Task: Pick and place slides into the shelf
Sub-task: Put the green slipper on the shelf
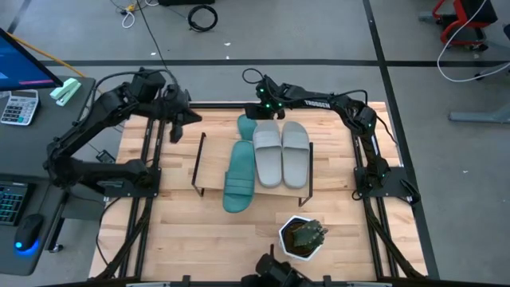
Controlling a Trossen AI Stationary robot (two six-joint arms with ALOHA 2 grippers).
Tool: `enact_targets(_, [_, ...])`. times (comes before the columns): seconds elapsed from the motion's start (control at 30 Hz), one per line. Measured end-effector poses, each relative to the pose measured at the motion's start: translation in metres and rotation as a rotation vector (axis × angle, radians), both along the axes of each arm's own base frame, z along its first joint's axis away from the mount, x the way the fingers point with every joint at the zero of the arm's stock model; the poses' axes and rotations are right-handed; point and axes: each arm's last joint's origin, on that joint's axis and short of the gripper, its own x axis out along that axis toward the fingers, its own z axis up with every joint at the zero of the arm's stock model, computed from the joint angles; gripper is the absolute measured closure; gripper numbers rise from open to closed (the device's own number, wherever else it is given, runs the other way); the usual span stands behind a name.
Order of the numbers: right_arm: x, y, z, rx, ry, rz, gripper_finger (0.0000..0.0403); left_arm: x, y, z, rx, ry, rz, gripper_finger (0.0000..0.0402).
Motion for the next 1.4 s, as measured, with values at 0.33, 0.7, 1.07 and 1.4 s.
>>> enact_targets(0.33, [-0.014, 0.011, 0.055, -0.1, -0.051, 0.017, 0.0243, 0.022, 0.033, -0.024, -0.106, 0.093, 0.033, 0.0368])
enact_targets(0.7, [-0.059, 0.04, 0.137, -0.255, -0.05, 0.037, 0.0243, 0.05, 0.068, -0.048, -0.19, 0.057, -0.045, 0.037])
enact_targets(1.07, [-0.078, 0.092, 0.193, -0.345, -0.163, 0.157, 0.0243, 0.096, 0.115, -0.07, -0.314, 0.086, -0.023, 0.0366])
enact_targets(1.4, [-0.076, 0.141, 0.199, -0.348, -0.126, 0.33, 0.0243, 0.134, 0.159, -0.054, -0.274, 0.226, 0.084, 0.0365])
